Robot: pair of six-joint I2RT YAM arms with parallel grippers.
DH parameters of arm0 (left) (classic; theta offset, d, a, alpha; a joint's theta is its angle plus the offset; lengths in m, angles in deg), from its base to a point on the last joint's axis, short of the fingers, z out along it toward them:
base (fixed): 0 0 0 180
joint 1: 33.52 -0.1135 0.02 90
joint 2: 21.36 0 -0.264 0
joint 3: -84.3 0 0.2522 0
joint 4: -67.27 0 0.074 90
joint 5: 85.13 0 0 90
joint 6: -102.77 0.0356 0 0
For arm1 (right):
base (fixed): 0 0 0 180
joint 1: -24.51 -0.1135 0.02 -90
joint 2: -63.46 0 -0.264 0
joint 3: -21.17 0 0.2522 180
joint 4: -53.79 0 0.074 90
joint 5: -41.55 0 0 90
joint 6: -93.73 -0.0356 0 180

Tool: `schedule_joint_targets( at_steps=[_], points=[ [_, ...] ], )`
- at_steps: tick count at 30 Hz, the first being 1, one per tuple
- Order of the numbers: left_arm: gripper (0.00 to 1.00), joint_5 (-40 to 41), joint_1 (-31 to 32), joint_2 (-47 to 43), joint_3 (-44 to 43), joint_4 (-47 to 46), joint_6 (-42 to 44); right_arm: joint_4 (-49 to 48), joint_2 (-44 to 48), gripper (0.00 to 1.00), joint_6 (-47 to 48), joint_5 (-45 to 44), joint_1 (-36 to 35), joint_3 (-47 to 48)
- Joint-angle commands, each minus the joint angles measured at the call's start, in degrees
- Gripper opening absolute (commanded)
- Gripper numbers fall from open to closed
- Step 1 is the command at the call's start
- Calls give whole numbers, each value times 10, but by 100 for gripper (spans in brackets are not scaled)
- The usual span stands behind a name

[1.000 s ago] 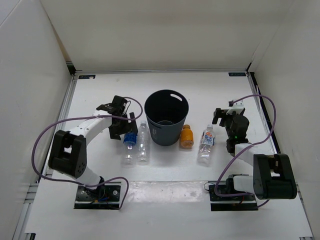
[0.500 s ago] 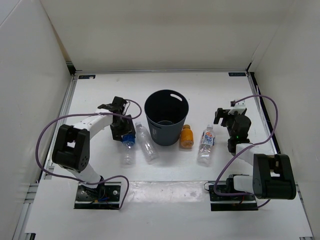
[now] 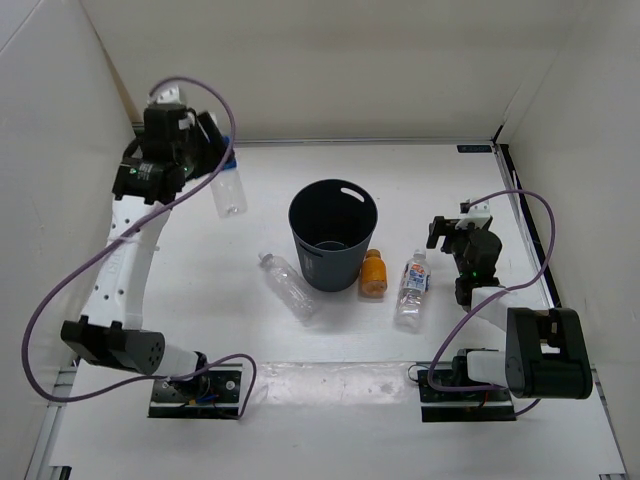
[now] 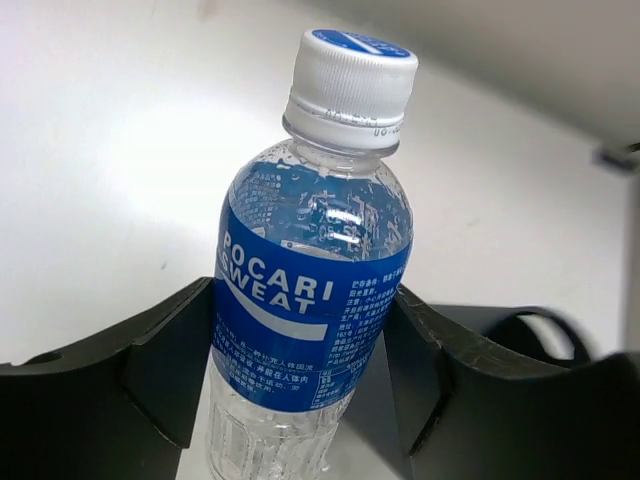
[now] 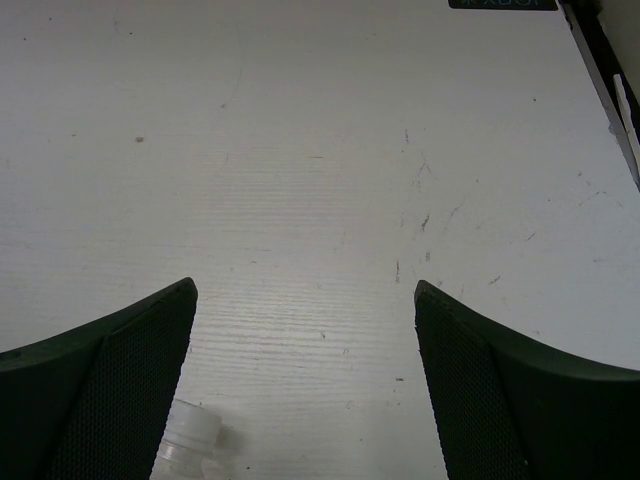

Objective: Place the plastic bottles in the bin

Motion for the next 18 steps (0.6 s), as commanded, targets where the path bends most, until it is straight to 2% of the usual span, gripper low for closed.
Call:
schedule_joint_targets(
  at_steps=[1,5,12,18],
  points=[
    [48,15,19,-15,-106,-4,17,-17,5,90,0,-5,-3,18],
    [48,51,116,-15,-130,-110,45,-17,5,90,0,-5,-3,18],
    [49,61,254,68,-150,-148,57,-16,6,90,0,-6,-3,18],
    [55,84,319,99,-124,-209,85,-16,6,90,0,-6,-3,18]
  ],
)
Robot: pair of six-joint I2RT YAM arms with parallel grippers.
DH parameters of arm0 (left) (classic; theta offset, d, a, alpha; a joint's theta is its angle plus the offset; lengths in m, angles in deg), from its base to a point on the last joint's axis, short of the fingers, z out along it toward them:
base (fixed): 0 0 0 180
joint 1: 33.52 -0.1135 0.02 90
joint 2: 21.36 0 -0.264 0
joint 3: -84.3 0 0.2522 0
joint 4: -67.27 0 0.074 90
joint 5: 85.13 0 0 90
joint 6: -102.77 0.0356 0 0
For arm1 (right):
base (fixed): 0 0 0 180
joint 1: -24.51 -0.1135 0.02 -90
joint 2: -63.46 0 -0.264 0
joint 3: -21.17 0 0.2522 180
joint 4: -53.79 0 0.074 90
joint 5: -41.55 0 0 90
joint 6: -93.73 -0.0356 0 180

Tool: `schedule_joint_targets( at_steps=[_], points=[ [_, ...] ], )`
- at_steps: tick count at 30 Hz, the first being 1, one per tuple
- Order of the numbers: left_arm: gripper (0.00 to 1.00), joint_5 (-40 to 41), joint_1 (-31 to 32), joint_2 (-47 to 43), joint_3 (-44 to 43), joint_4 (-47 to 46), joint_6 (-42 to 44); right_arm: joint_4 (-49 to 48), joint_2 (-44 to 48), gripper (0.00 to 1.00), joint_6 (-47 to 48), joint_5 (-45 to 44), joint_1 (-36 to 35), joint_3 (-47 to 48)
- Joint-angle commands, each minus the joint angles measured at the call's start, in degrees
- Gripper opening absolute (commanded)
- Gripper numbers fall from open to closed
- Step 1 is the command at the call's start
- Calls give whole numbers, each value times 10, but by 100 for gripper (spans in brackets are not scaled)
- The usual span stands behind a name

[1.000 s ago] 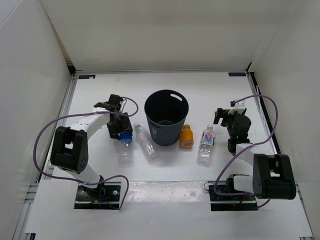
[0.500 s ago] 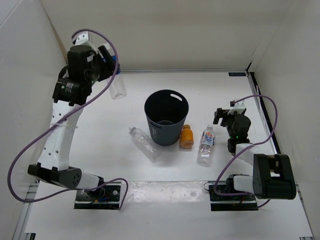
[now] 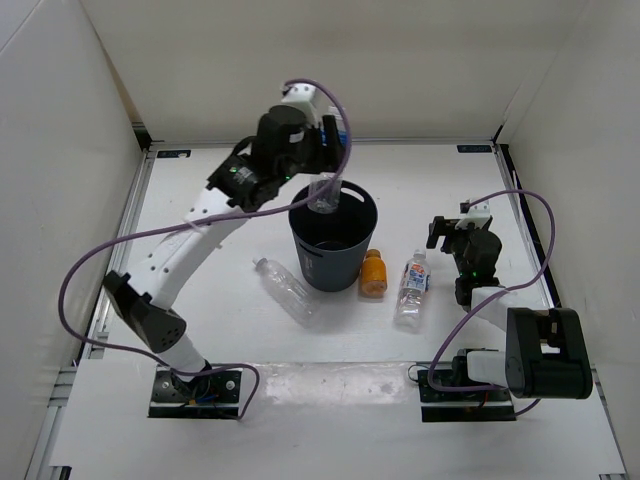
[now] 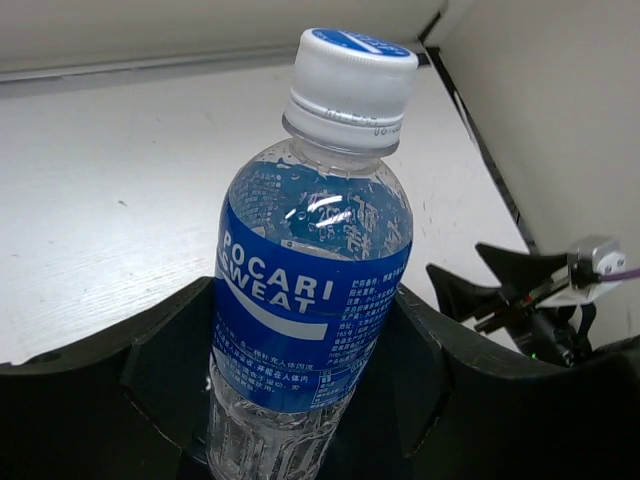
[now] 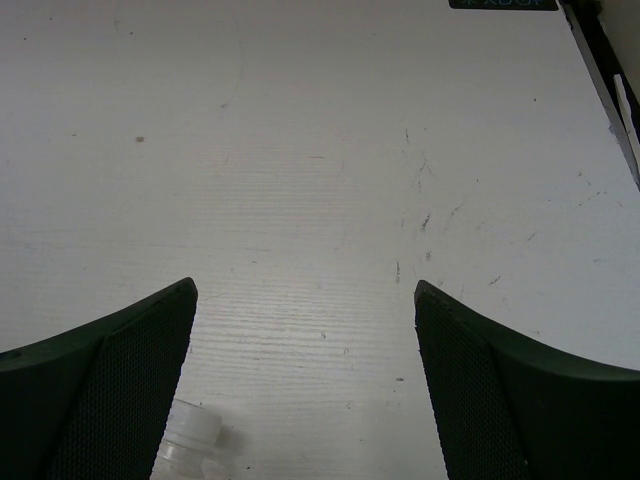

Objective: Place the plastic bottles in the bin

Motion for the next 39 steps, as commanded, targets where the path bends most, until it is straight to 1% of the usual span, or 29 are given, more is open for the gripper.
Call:
schedule_joint_targets(
  at_steps=[1,3,6,7,10,11,13,14,17,20,22,24,25,26,27,28,29,30,31,32,33,34,35,36,37,38,39],
  points=[
    [57,20,27,-3,-8,-42,26,-17,5,90,0,-5,-4,18],
    [57,21,33,7,-9,-40,31,-16,5,90,0,-5,-3,17],
    [63,21,39,12,12,-42,21,-16,5,90,0,-6,-4,18],
    [69,21,44,8,15,-45,14,-16,6,90,0,-6,-3,18],
    [78,21,55,2,39,-54,14,-16,5,90,0,-5,-3,18],
    [88,22,54,1,45,-58,14,-16,6,90,1,-5,-4,18],
    [98,17,56,-2,51,-59,15,-17,5,90,0,-5,-3,18],
    [100,12,55,-2,50,-61,20,-17,5,90,0,-5,-3,17],
    [100,12,55,-14,49,-73,36,-15,6,90,0,-5,-2,18],
    [100,30,53,-33,43,-84,58,-15,5,90,0,-3,-2,18],
    [100,71,47,-44,38,-87,74,-14,5,90,1,-3,-2,18],
    [100,135,31,-71,43,-87,76,-15,6,90,0,-4,-2,18],
    [100,150,26,-90,46,-88,63,-14,5,90,0,-3,-2,18],
    [100,171,19,-103,77,-91,56,-14,5,90,0,-3,-3,18],
    [100,211,-7,-127,93,-111,44,-14,6,90,0,-3,-2,18],
    [100,214,-19,-159,107,-116,14,-14,6,90,0,-5,0,19],
    [100,215,-30,-172,148,-115,-5,-14,6,90,0,-3,-2,18],
    [100,201,-81,-210,161,-101,-24,-14,6,90,0,-3,-1,18],
    [100,191,-98,-219,173,-90,-89,-14,5,90,0,-1,0,18],
    [100,180,-133,-230,197,-64,-114,-14,5,90,0,-1,0,18],
    [100,138,-165,-253,222,-38,-152,-14,6,90,0,1,0,19],
    [100,123,-191,-259,247,-26,-172,-14,6,90,0,1,0,18],
    [100,90,-204,-264,260,5,-212,-14,6,90,0,0,0,18],
    [100,56,-214,-271,293,17,-251,-15,6,90,0,1,1,18],
    [100,19,-242,-279,331,42,-273,-15,6,90,0,1,0,18],
    [100,-19,-249,-283,354,46,-327,-14,6,90,0,1,0,18],
    [100,-33,-255,-282,419,43,-340,-15,6,90,0,1,1,18]
  ],
)
